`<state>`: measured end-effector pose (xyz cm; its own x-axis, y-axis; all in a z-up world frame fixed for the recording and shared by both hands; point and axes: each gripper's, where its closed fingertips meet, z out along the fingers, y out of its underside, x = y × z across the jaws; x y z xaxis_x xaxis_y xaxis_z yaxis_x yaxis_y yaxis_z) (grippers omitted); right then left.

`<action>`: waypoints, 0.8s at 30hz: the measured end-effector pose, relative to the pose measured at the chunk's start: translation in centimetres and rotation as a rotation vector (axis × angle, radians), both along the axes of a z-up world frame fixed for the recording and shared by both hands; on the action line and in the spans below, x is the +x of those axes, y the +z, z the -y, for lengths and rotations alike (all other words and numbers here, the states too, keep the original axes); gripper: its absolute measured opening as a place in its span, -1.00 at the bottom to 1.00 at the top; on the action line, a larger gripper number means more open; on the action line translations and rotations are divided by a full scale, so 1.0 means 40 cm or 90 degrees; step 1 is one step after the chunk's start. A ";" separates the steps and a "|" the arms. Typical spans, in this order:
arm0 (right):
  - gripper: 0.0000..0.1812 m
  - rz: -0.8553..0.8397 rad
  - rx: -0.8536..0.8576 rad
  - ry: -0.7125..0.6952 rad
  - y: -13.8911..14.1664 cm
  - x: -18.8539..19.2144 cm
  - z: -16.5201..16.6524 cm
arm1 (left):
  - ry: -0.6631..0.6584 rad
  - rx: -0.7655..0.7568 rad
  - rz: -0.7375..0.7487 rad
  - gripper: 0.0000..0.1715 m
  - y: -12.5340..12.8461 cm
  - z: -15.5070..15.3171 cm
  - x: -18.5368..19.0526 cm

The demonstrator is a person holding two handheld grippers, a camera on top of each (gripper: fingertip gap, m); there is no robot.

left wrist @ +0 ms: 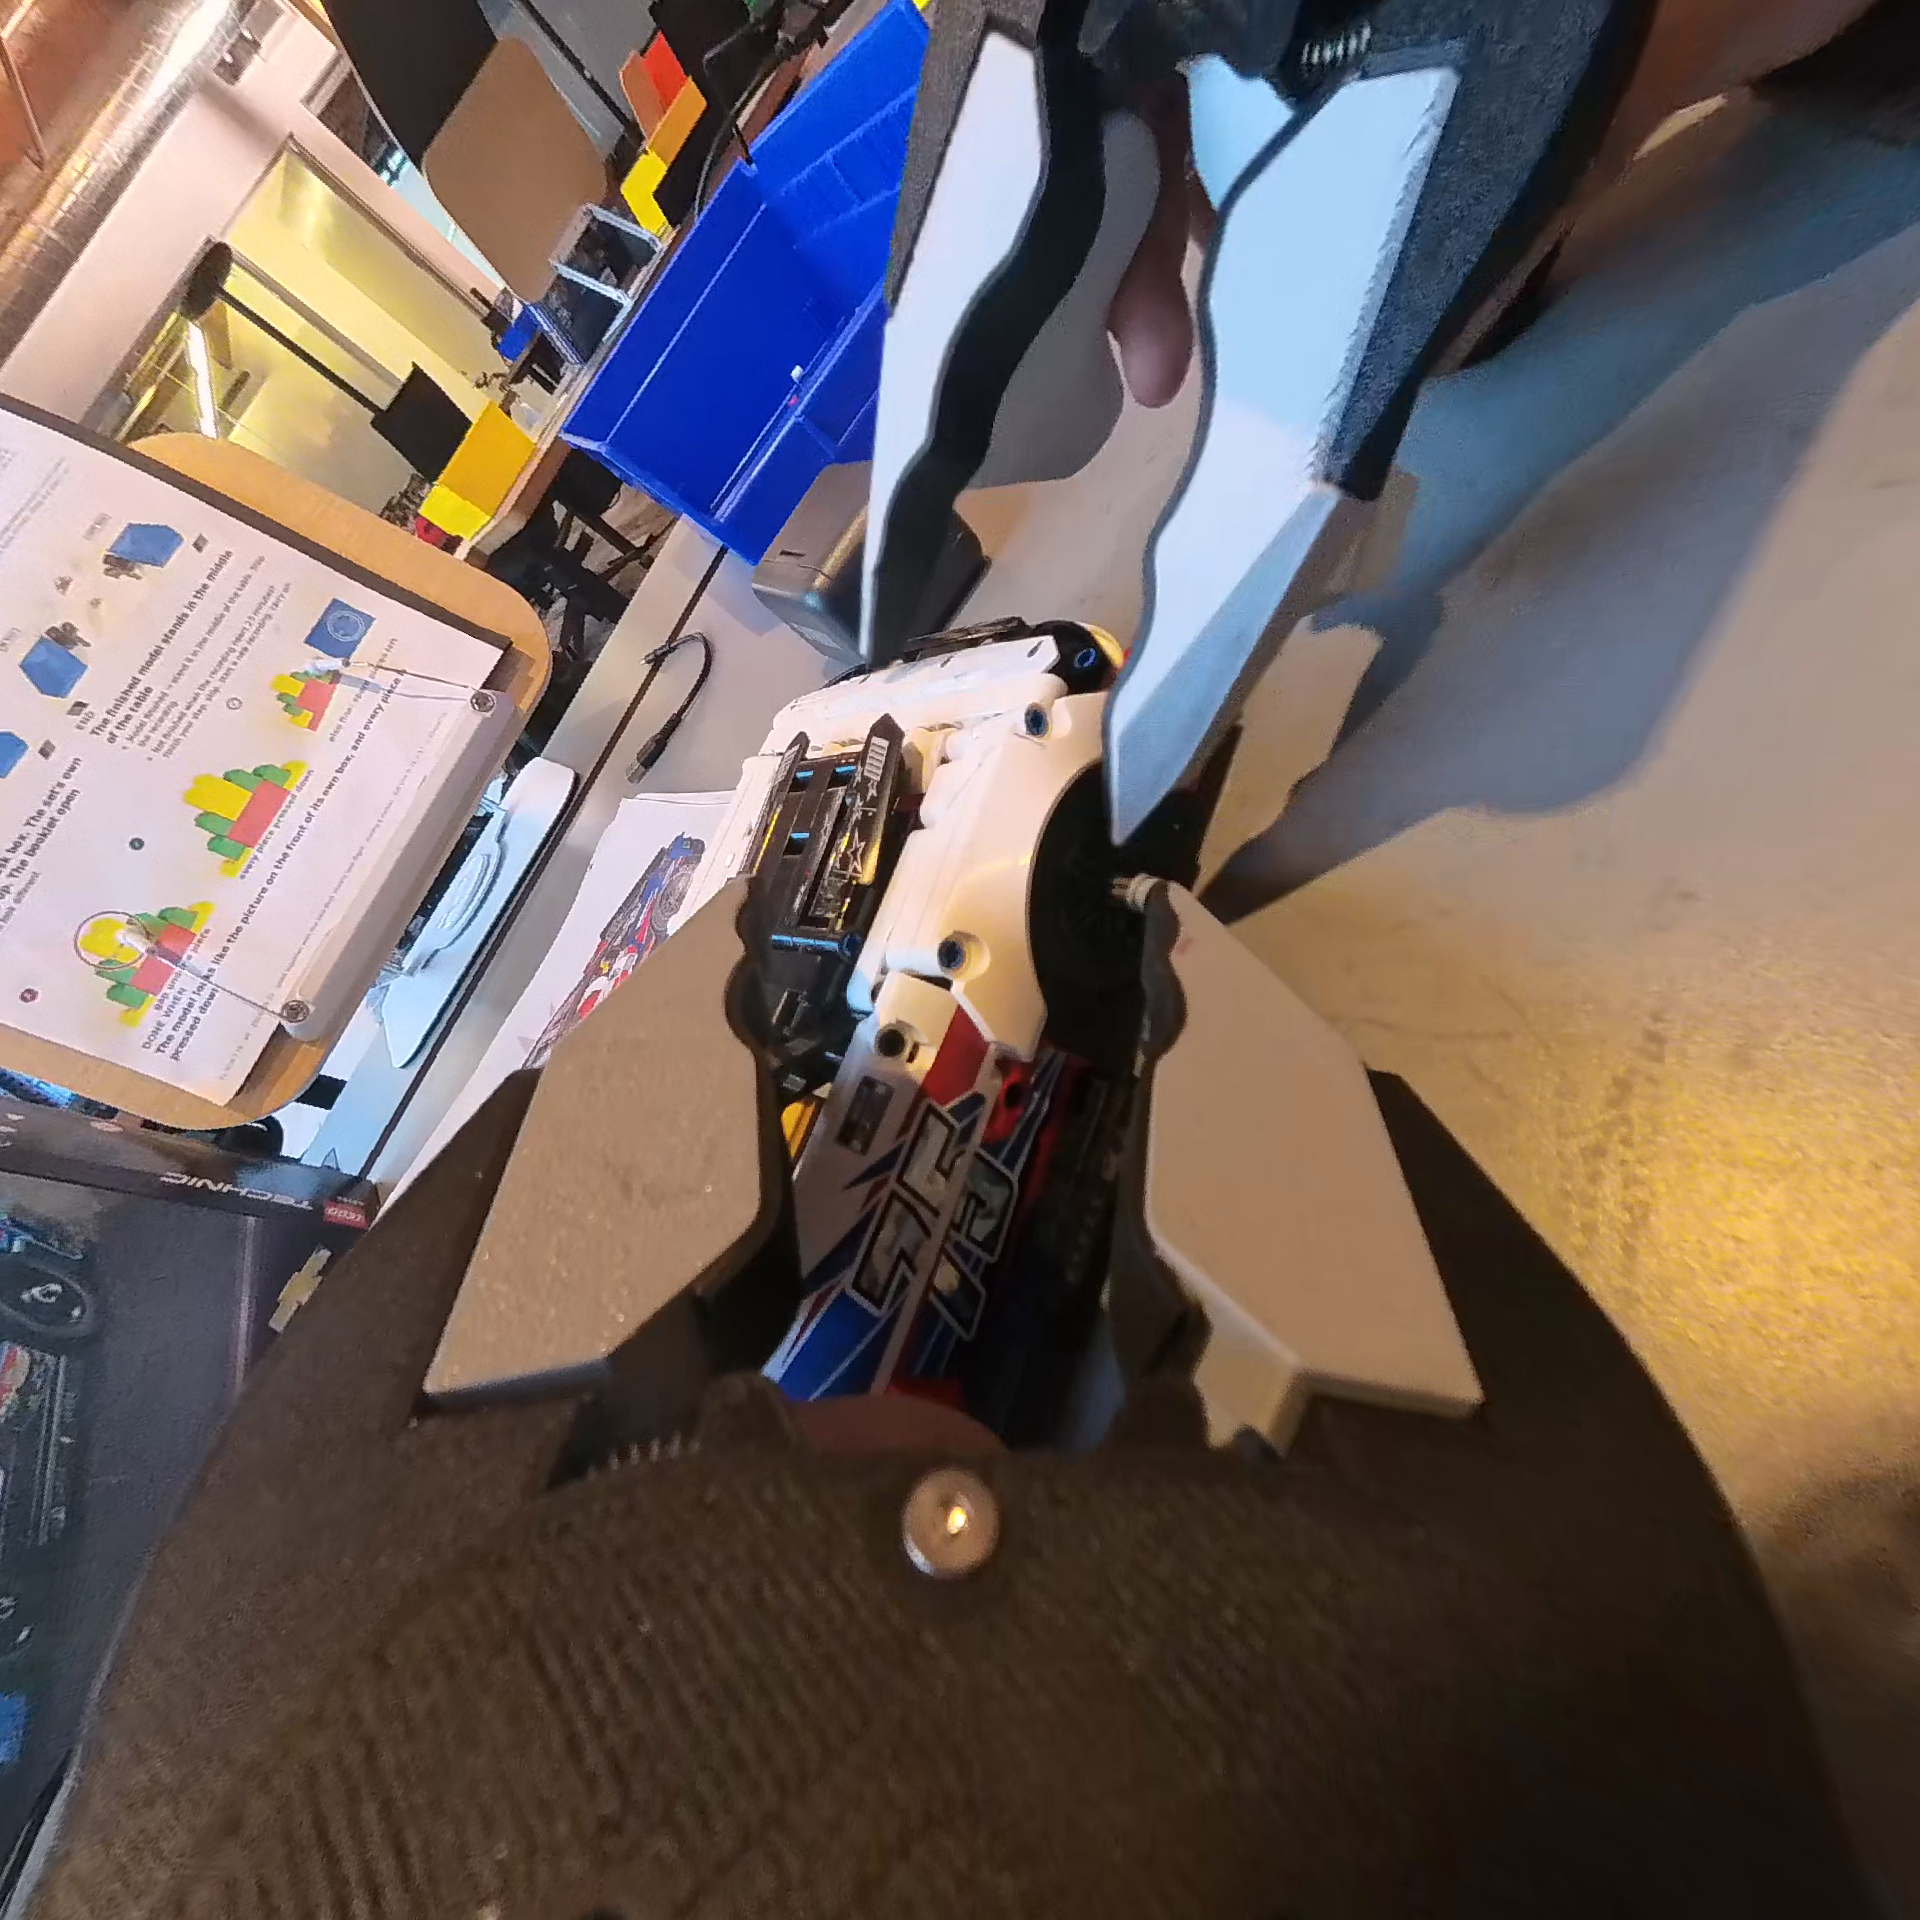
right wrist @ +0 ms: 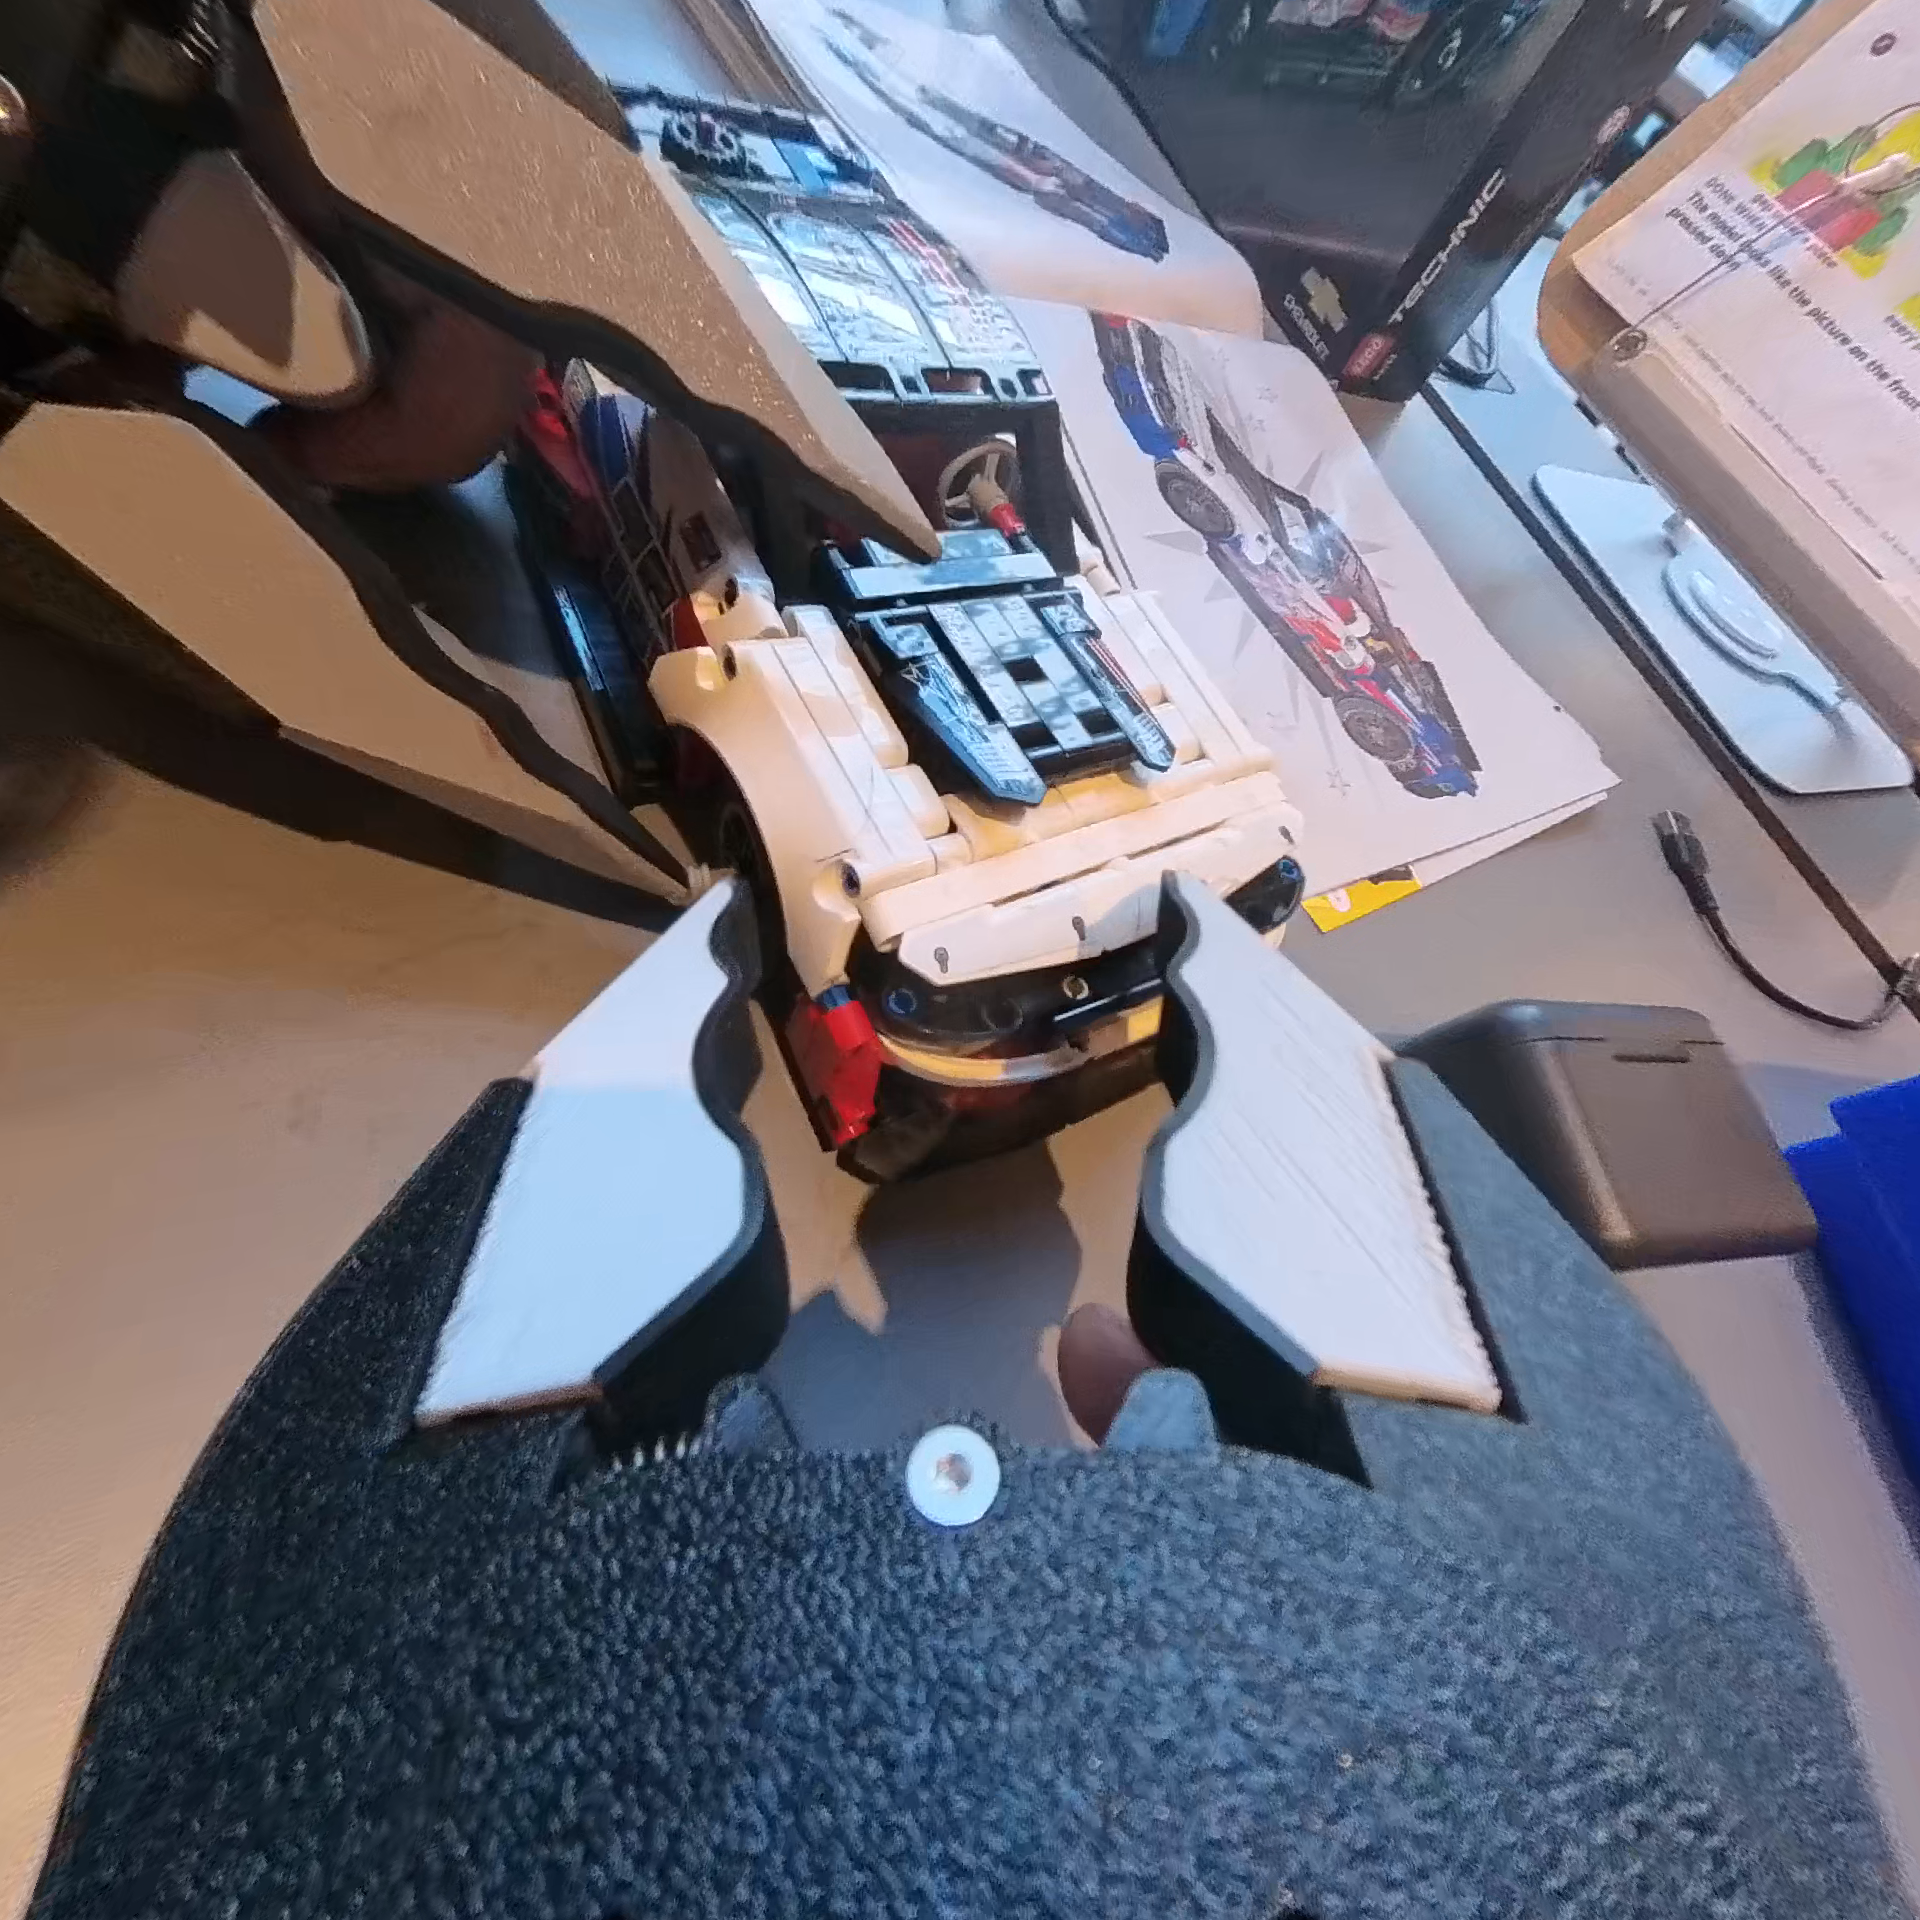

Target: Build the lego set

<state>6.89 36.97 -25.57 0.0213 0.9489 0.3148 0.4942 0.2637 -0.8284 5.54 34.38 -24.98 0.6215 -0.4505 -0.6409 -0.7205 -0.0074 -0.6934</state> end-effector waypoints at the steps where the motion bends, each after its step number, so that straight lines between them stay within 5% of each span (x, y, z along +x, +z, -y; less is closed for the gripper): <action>1: -0.16 -0.002 -0.007 0.005 0.001 0.000 0.003 | 0.000 0.000 0.000 -0.19 0.000 0.000 0.000; 24: -0.12 0.013 0.004 0.004 -0.006 -0.006 0.003 | -0.002 0.006 -0.013 -0.19 -0.002 -0.003 0.000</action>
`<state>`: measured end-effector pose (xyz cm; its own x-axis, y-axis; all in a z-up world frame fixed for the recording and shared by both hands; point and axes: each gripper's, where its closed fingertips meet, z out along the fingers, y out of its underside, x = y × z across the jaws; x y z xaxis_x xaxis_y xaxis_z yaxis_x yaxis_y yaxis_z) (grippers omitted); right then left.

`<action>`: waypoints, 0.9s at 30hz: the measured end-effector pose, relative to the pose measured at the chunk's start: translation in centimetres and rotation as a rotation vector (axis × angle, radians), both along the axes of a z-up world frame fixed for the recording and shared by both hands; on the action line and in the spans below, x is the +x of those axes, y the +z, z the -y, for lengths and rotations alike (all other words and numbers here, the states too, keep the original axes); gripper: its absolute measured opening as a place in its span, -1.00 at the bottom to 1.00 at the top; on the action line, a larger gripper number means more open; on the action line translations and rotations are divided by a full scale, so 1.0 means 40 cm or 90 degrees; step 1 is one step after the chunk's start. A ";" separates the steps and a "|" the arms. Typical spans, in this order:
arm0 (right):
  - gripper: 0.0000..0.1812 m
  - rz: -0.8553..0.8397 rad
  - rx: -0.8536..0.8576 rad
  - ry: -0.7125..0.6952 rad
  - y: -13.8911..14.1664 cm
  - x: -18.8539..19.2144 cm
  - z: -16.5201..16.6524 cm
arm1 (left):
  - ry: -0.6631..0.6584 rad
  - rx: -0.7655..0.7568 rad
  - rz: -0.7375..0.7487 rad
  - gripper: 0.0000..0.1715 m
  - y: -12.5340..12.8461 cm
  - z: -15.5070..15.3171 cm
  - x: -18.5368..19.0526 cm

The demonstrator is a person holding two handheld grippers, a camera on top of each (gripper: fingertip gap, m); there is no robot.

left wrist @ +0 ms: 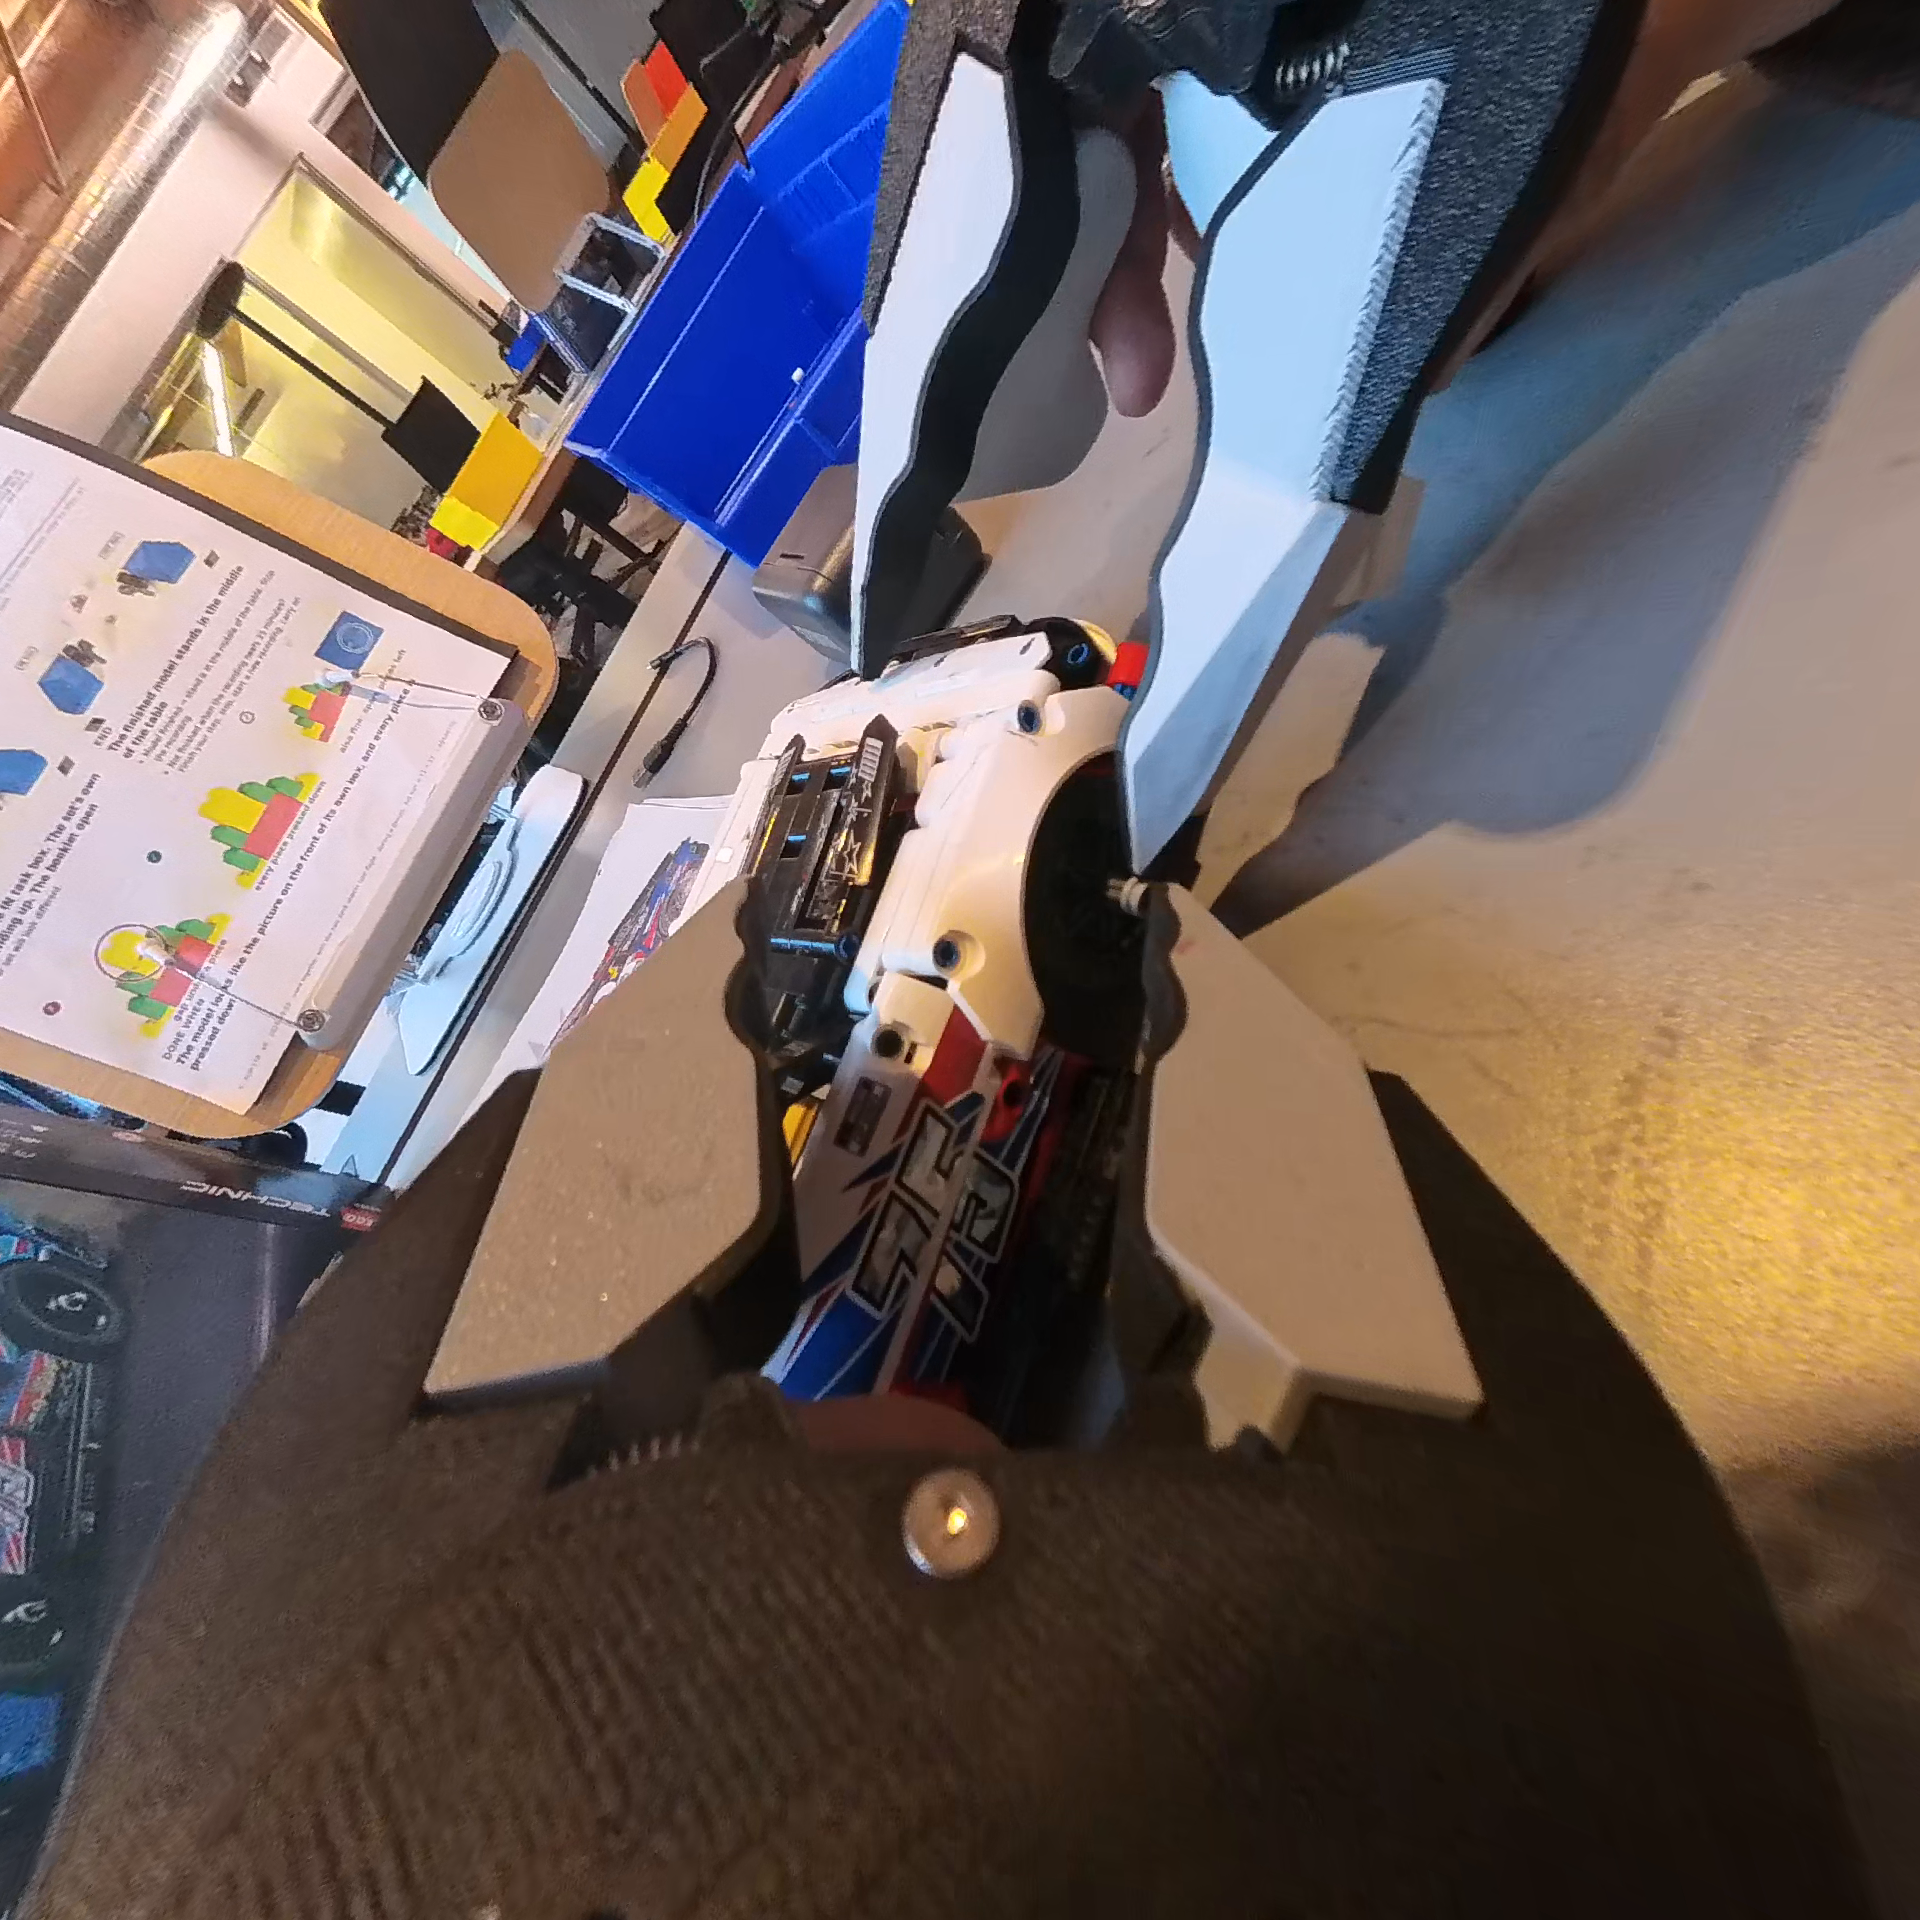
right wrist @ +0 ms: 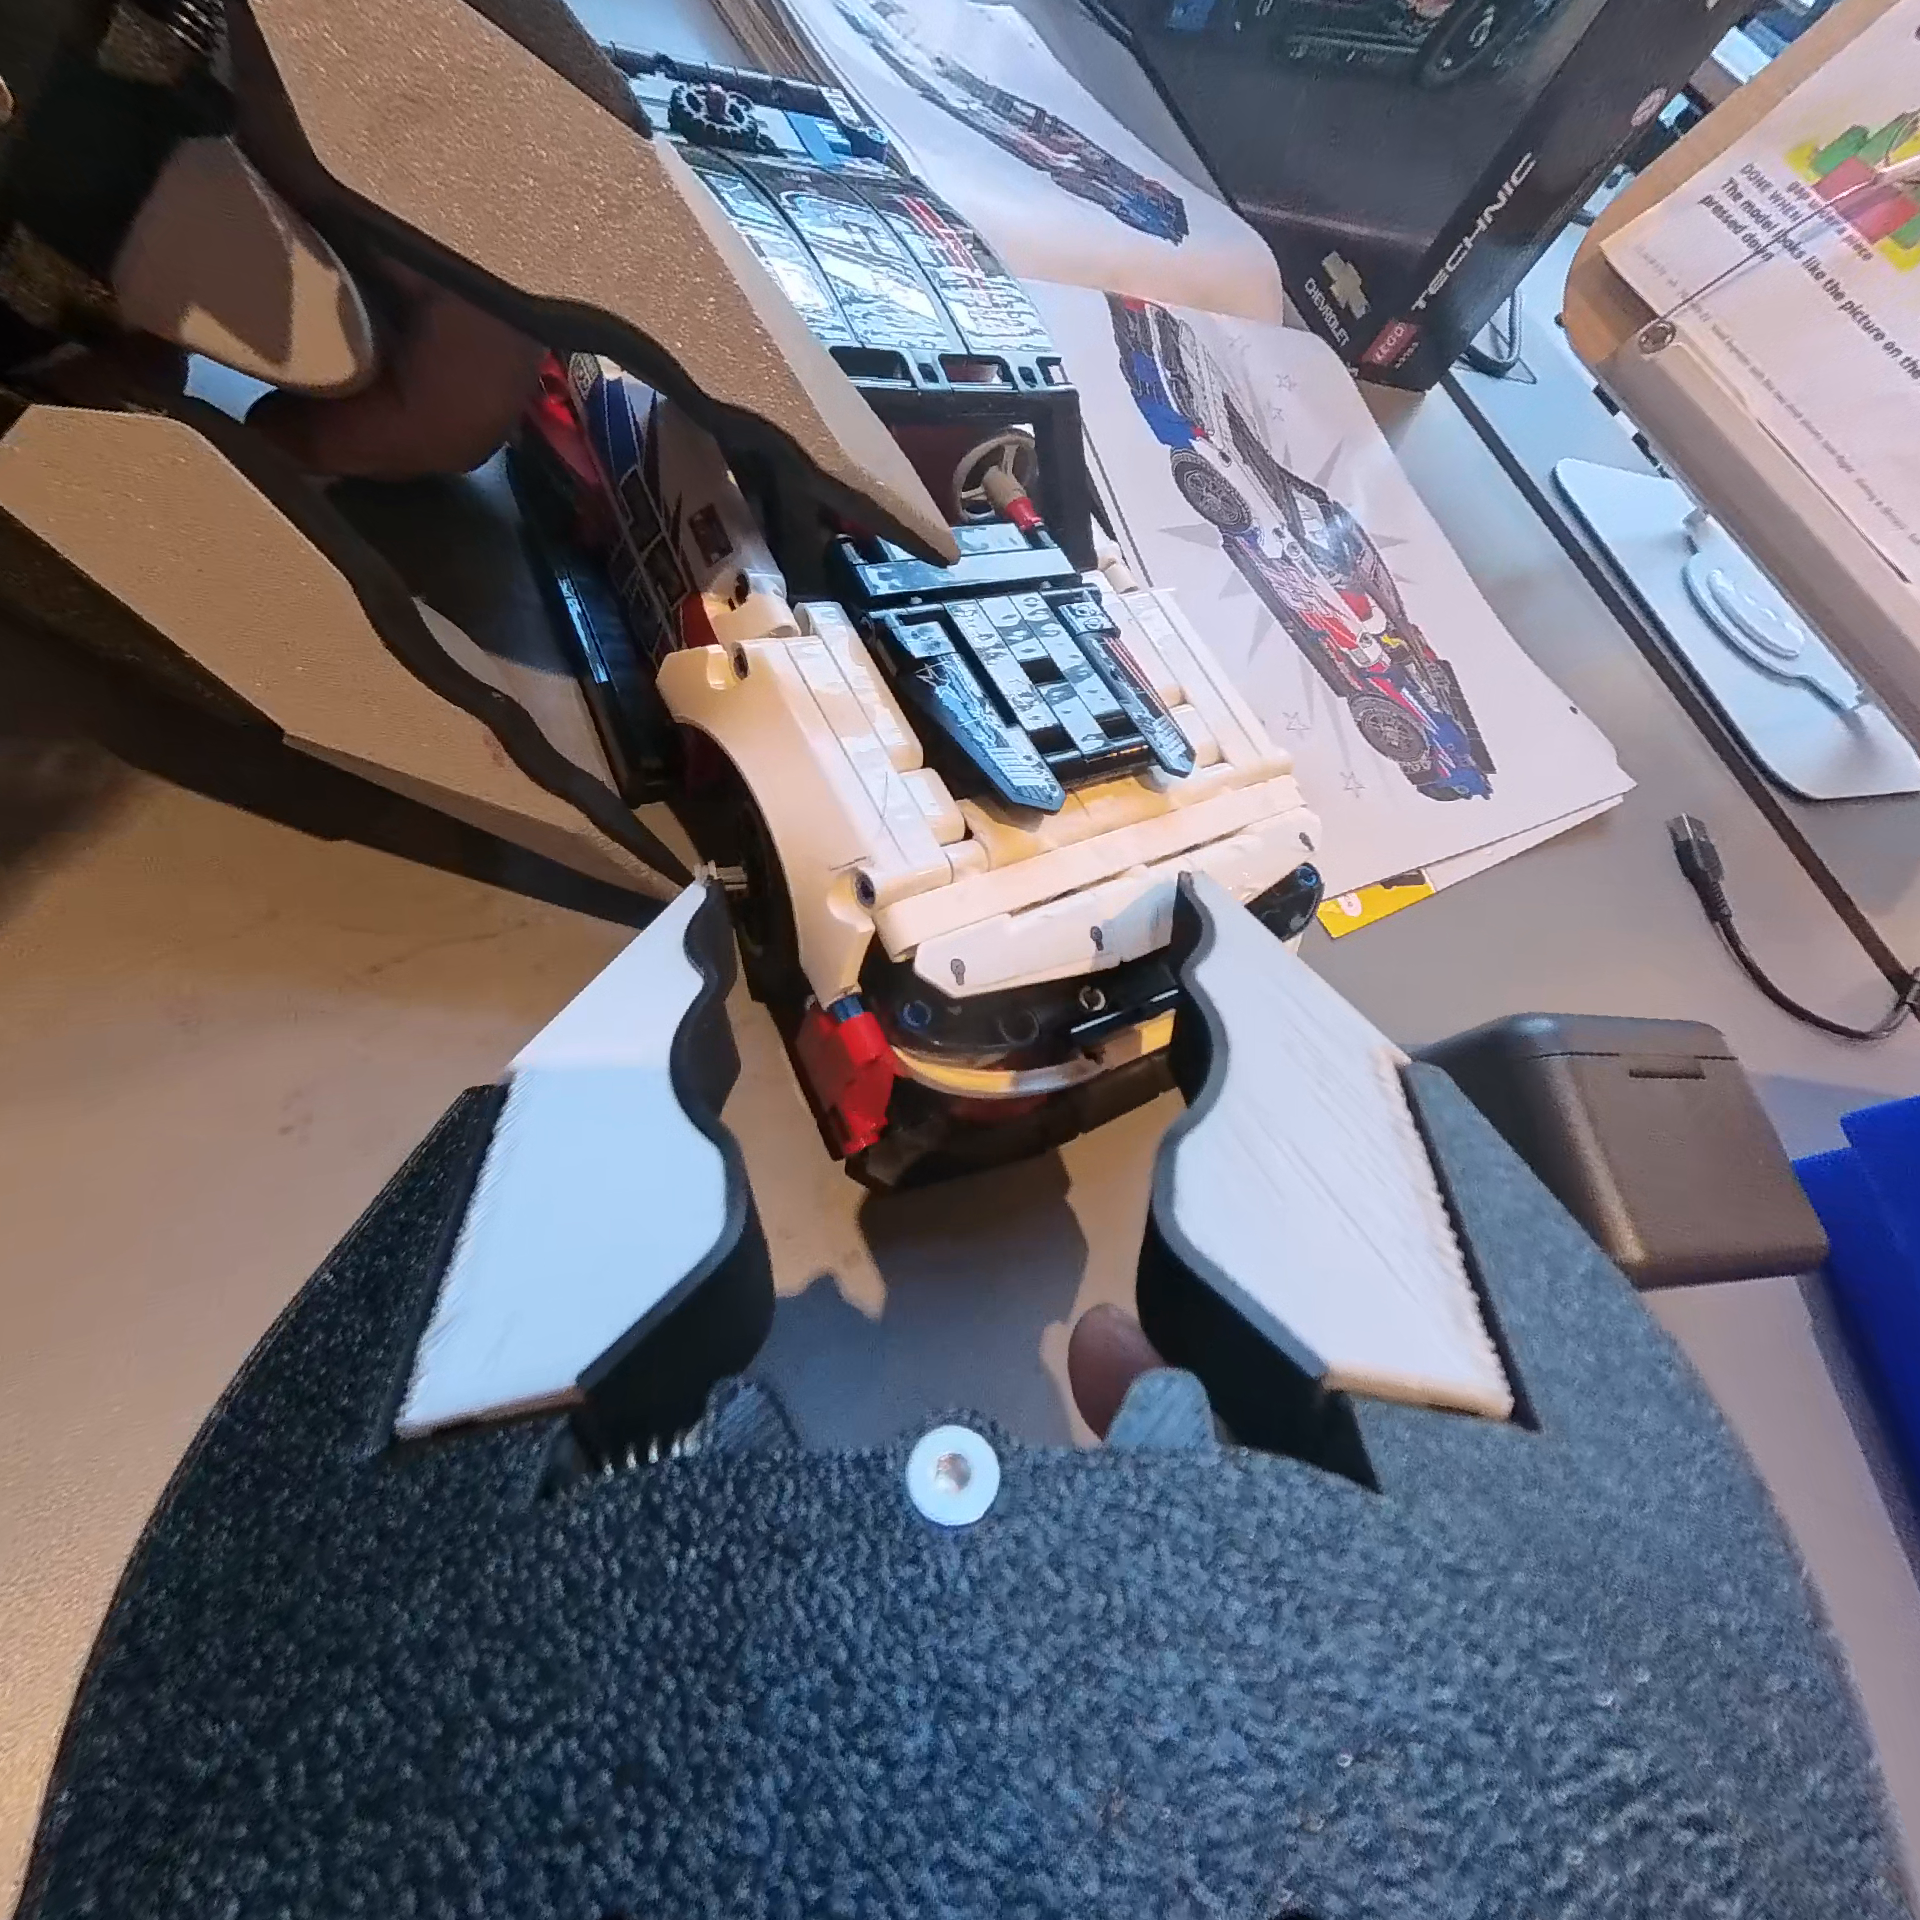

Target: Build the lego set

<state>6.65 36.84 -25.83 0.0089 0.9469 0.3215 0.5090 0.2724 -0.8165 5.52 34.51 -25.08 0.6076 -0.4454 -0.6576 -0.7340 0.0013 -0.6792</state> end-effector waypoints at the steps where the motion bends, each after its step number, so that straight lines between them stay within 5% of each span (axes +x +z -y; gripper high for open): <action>1: -0.12 0.000 0.000 0.000 0.000 0.000 0.000 | 0.000 0.001 -0.001 -0.19 0.000 0.000 0.000; 27: -0.15 -0.012 0.012 0.002 0.008 0.014 0.005 | 0.006 0.007 -0.016 -0.19 -0.003 0.001 -0.006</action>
